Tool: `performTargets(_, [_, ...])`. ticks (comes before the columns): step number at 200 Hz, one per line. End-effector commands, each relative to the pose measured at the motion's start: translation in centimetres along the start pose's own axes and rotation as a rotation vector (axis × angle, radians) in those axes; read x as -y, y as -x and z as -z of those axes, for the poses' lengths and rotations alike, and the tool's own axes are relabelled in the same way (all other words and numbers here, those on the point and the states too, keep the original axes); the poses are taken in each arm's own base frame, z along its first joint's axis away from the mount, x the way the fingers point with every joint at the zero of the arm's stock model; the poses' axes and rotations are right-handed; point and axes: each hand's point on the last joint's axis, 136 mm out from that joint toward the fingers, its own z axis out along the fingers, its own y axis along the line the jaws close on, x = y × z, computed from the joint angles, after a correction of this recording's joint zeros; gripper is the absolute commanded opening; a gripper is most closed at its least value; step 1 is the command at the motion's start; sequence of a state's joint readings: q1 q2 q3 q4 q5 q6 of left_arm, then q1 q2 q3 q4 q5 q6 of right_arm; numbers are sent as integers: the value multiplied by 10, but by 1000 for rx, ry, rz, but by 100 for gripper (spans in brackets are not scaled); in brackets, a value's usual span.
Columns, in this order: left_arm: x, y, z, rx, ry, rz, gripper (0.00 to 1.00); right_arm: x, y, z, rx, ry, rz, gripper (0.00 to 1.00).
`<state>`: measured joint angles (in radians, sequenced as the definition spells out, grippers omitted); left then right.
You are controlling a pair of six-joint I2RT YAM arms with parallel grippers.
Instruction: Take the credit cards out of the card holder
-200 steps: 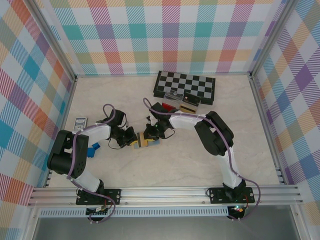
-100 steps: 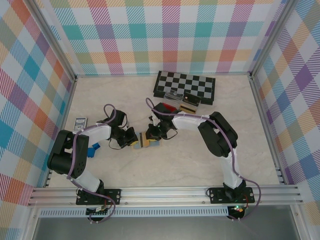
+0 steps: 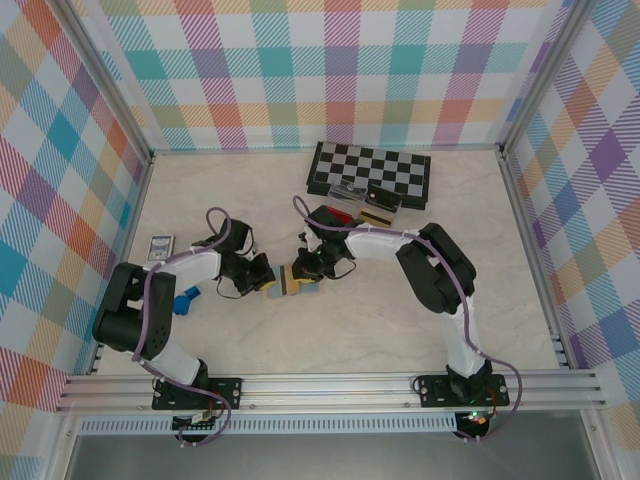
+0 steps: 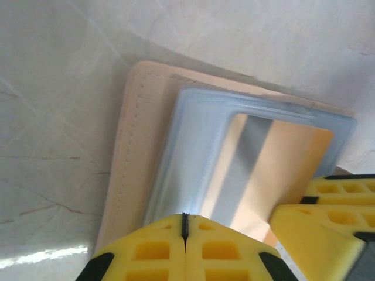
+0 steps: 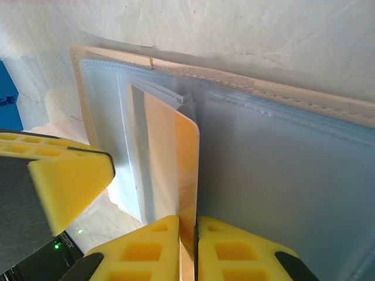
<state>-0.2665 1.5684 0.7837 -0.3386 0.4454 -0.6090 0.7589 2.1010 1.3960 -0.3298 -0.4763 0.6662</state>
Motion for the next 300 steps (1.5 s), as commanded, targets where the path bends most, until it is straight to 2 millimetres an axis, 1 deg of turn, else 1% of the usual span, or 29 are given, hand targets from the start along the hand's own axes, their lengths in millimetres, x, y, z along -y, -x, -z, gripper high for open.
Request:
performTargets(1, [22, 7, 15, 35, -61, -40, 0, 5, -3, -2, -25, -3, -25, 13])
performTargets(15, [23, 9, 11, 18, -56, -35, 0, 6, -3, -3, -25, -5, -26, 13])
performTargets(52, [19, 6, -8, -44, -46, -15, 0, 7, -4, -4, -30, -6, -29, 13])
performTargets(74, [21, 7, -12, -51, -51, -17, 0, 7, -4, -5, -32, -3, -28, 14])
performTargets(100, [16, 5, -15, -63, -35, -16, 0, 6, -4, -4, -35, -1, -26, 14])
performTargets(131, [-4, 0, -18, -68, 55, -1, 0, 3, -4, -1, -29, 8, -20, 17])
performTargets(145, [-13, -2, -19, -71, 87, 7, 0, -2, -3, 1, -27, 29, -6, 19])
performTargets(174, [-26, -6, -23, -77, 136, 19, 0, -8, -4, 7, -24, 54, 12, 20])
performTargets(187, [-29, -6, -25, -81, 141, 22, 0, -10, -4, 7, -27, 68, 18, 18])
performTargets(215, [-31, -7, -26, -85, 149, 25, 0, -8, -4, 5, -31, 59, 10, 14])
performTargets(234, [-31, -5, -24, -76, 161, 23, 0, -5, -4, 6, -26, 41, 11, 9])
performTargets(244, [-32, -5, -24, -74, 166, 22, 0, -2, -4, 8, -19, 22, 7, 5])
performTargets(264, [-34, -5, -24, -73, 174, 19, 0, 3, -3, 13, -2, 4, 0, 0])
performTargets(281, [-34, -6, -23, -73, 175, 20, 0, 6, -3, 21, 10, 4, -7, 0])
performTargets(300, [-30, -5, -20, -73, 161, 14, 0, 7, -9, 29, 14, 5, 6, 0])
